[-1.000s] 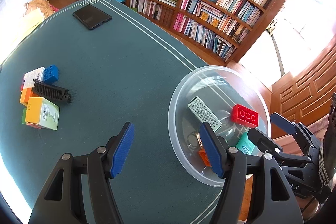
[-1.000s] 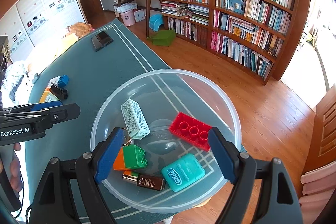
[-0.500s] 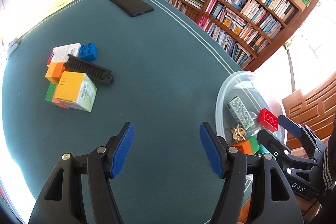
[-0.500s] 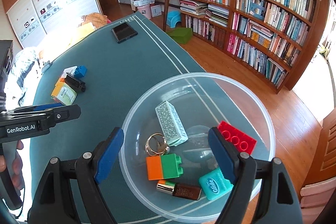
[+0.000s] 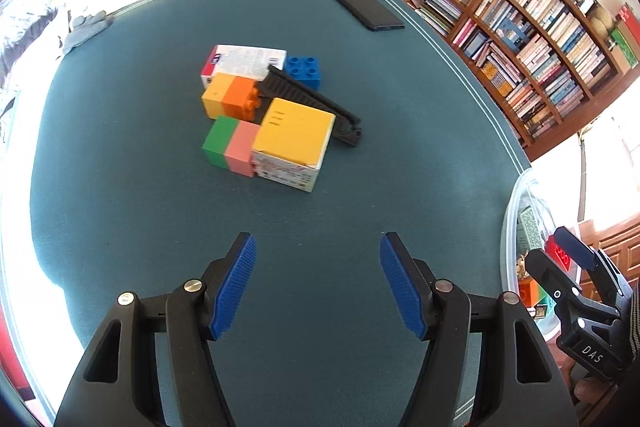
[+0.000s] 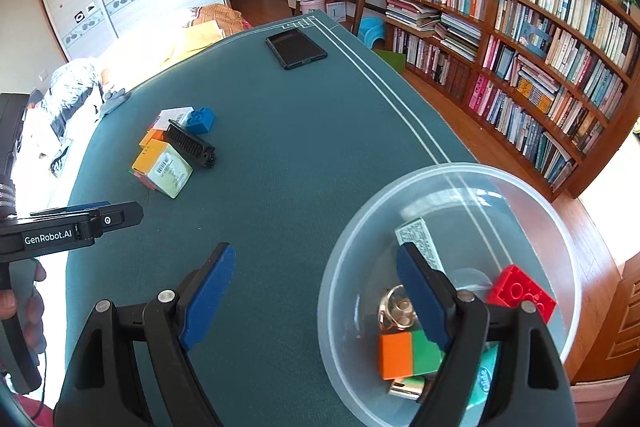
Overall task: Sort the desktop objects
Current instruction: 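Move both grippers back from the bowl to the remaining items, then grasp the yellow-white box with the right gripper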
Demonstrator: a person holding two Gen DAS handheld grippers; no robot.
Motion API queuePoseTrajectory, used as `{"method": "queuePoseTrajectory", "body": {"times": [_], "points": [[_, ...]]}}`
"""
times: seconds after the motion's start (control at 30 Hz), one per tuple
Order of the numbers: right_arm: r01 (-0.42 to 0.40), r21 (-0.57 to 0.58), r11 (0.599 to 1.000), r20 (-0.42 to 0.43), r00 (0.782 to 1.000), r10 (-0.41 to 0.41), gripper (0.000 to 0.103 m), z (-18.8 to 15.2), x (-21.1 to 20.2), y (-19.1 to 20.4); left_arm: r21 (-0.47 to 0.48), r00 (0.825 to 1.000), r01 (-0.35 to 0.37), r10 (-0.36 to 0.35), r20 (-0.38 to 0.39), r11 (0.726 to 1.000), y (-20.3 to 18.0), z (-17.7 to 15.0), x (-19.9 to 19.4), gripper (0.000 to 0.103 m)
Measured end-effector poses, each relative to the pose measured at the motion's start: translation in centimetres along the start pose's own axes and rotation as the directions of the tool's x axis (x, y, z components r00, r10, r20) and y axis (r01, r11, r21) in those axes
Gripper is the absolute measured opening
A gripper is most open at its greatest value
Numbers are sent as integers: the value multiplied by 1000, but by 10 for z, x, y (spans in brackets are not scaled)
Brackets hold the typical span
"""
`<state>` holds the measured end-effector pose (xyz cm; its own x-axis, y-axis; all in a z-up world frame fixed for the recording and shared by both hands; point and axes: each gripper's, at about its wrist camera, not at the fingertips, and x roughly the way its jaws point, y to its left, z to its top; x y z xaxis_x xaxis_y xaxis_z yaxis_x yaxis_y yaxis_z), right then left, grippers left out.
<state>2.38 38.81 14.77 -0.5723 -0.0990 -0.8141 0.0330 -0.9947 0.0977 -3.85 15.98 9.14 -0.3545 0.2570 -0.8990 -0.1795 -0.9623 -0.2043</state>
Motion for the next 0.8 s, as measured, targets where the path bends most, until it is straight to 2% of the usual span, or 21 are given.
{"method": "queuePoseTrajectory", "body": {"times": [0.23, 0.8], "points": [[-45, -34, 998, -21, 999, 45, 86, 15, 18, 38, -40, 999, -35, 35, -3, 999, 38, 1, -2, 68], [-134, -81, 988, -34, 991, 131, 86, 61, 62, 130, -109, 998, -48, 44, -43, 993, 106, -4, 5, 68]]}}
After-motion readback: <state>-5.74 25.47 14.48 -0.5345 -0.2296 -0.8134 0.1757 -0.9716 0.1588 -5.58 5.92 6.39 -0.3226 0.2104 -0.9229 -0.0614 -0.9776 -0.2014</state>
